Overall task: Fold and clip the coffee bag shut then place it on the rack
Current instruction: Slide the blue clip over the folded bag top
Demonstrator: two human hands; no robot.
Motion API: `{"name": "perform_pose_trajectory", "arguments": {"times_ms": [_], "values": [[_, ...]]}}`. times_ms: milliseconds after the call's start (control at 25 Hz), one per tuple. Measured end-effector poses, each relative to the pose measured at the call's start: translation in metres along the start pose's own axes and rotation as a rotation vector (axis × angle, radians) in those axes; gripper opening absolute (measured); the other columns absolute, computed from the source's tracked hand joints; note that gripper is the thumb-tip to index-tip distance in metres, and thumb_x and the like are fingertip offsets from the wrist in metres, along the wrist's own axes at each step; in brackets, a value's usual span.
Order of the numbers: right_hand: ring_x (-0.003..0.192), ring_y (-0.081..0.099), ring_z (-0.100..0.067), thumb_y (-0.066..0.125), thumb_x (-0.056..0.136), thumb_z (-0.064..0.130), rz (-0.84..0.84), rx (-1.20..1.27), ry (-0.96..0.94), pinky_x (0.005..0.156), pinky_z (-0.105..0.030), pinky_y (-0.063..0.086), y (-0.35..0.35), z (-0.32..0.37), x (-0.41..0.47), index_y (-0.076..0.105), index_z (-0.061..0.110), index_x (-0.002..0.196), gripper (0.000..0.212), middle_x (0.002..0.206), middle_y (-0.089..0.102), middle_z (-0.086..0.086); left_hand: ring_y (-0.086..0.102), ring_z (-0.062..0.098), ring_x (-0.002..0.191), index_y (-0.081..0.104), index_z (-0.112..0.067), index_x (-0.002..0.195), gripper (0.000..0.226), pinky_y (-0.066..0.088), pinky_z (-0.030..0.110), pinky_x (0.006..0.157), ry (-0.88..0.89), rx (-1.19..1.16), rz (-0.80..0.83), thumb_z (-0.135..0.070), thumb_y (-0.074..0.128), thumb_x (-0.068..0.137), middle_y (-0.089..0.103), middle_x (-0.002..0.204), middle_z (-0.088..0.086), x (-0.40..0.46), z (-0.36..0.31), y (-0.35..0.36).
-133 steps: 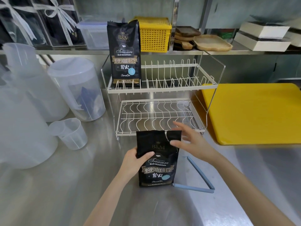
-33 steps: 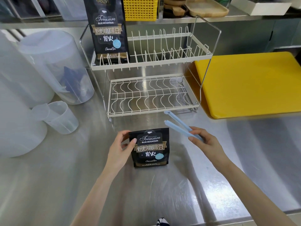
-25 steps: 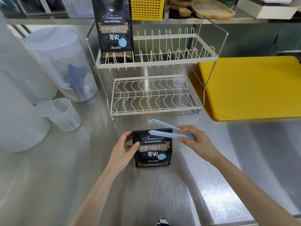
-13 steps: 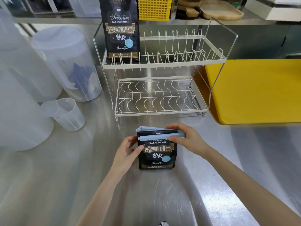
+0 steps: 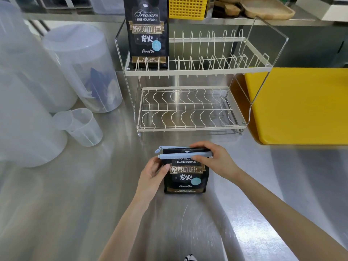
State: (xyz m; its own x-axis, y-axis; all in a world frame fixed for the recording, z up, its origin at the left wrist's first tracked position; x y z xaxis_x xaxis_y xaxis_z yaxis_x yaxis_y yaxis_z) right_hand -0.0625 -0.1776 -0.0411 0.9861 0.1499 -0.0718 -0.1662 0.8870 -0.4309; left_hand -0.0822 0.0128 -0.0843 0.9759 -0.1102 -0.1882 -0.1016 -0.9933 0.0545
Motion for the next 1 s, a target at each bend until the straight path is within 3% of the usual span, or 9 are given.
{"name": "perform_pose_trajectory", "arguments": {"times_ms": [280,440,560,760,880,1000], "values": [[0.088,0.055,0.015,0.067,0.075,0.017,-0.023,0.037,-0.017,0.070,-0.003,0.047,0.000,-0.002,-0.002,0.059,0.048,0.080,0.033,0.086,0.063,0.022,0.053,0.009,0.108,0.046,-0.051,0.101,0.036,0.039,0.024,0.089,-0.025,0.136,-0.014,-0.031,0.065,0.077,0.057,0.118,-0.008,0.013,-0.007,-0.001],[0.087,0.052,0.019,0.067,0.075,0.016,-0.022,0.005,-0.008,0.072,-0.001,0.044,-0.001,0.000,-0.001,0.056,0.046,0.084,0.033,0.089,0.060,0.024,0.060,0.002,0.096,0.054,-0.044,0.092,0.023,0.046,0.008,0.072,0.031,0.197,-0.049,-0.029,0.065,0.077,0.065,0.101,-0.013,0.015,-0.016,-0.006],[0.090,0.050,0.019,0.065,0.077,0.023,0.052,-0.194,-0.043,0.075,0.003,0.038,0.000,0.013,0.002,0.056,0.036,0.103,0.031,0.099,0.058,0.021,0.061,-0.008,0.082,0.054,-0.045,0.084,0.022,0.043,0.000,0.067,0.046,0.266,-0.073,-0.028,0.065,0.076,0.066,0.091,-0.018,0.013,-0.022,-0.009],[0.107,0.052,-0.017,0.060,0.077,0.042,0.191,-0.575,-0.194,0.088,-0.030,0.041,0.026,0.046,0.015,0.043,0.026,0.126,0.054,0.118,0.056,0.000,0.059,-0.016,0.070,0.052,-0.044,0.081,0.021,0.038,-0.003,0.064,0.118,0.406,-0.028,-0.028,0.065,0.077,0.066,0.075,-0.027,0.012,-0.032,-0.012],[0.105,0.053,-0.022,0.057,0.080,0.039,0.243,-0.621,-0.187,0.087,-0.038,0.045,0.046,0.053,0.024,0.047,0.024,0.123,0.047,0.115,0.056,-0.003,0.059,-0.017,0.068,0.053,-0.041,0.077,0.019,0.038,-0.003,0.061,0.132,0.446,-0.005,-0.027,0.065,0.077,0.066,0.066,-0.029,0.013,-0.034,-0.017],[0.102,0.055,-0.022,0.056,0.080,0.035,0.243,-0.594,-0.148,0.085,-0.042,0.046,0.049,0.051,0.027,0.054,0.028,0.114,0.035,0.110,0.060,-0.001,0.058,-0.018,0.069,0.055,-0.037,0.076,0.014,0.038,-0.003,0.061,0.124,0.451,0.012,-0.027,0.064,0.078,0.065,0.076,-0.023,0.013,-0.038,-0.021]]}}
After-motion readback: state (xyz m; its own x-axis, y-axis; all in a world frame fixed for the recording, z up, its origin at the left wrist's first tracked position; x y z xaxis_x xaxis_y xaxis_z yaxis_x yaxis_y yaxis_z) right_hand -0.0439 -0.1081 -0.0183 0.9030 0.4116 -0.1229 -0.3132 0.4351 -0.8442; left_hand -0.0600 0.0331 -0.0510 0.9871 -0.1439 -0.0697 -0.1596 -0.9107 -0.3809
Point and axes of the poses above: each hand's wrist, its own x-axis towards the middle knuckle, its own y-axis out of the palm, z = x × y, the point moved 5 cm from there along x, towards the middle knuckle
